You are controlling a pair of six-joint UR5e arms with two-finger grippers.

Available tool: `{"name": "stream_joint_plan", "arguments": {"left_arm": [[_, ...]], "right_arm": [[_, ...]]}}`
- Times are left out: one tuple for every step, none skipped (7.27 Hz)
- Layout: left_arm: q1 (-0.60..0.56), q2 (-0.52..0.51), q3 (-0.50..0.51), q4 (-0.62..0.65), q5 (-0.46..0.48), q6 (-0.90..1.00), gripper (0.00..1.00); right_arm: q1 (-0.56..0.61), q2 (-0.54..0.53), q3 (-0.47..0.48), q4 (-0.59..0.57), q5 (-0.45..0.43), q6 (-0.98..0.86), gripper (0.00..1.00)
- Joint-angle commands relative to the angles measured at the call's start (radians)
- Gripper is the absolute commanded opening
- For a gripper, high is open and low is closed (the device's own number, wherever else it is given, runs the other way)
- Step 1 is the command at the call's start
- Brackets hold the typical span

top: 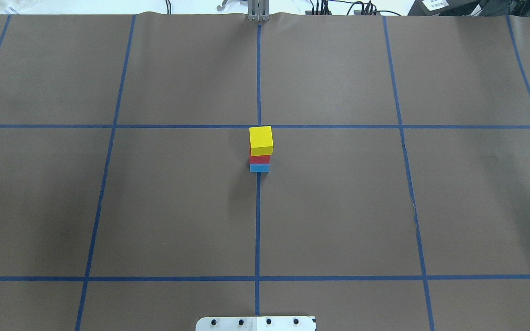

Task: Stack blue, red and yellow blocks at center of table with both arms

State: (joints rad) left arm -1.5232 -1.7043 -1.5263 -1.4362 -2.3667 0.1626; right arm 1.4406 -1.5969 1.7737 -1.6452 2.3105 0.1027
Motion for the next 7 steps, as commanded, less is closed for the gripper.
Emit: {"name": "stream_joint_plan", "arguments": {"left_arm": [[-0.003, -0.008, -0.005, 0.005, 0.000, -0.003, 1.00], [-0.003, -0.009, -0.005, 0.005, 0.000, -0.003, 1.00], [-0.003, -0.009, -0.005, 0.005, 0.000, -0.003, 1.00], [-0.003, -0.008, -0.005, 0.005, 0.000, -0.003, 1.00], [-0.003, -0.006, -0.009, 0.005, 0.000, -0.003, 1.00], [-0.009, 0.021, -0.052, 0.005, -0.003, 0.000, 1.00], [-0.009, 0.107, -0.128, -0.006, -0.031, -0.002, 1.00]], "right_arm": [[0.003, 0.000, 0.001, 0.001, -0.002, -0.003, 1.00], [0.003, 0.000, 0.003, 0.001, -0.008, -0.003, 1.00], [0.003, -0.001, 0.013, 0.001, -0.017, -0.003, 1.00], [0.001, -0.002, 0.015, 0.001, -0.017, -0.003, 1.00], [0.003, -0.003, 0.015, 0.001, -0.013, -0.002, 1.00], [0.003, -0.003, 0.015, 0.001, -0.011, 0.000, 1.00], [0.003, -0.003, 0.015, 0.001, -0.011, 0.000, 1.00]]}}
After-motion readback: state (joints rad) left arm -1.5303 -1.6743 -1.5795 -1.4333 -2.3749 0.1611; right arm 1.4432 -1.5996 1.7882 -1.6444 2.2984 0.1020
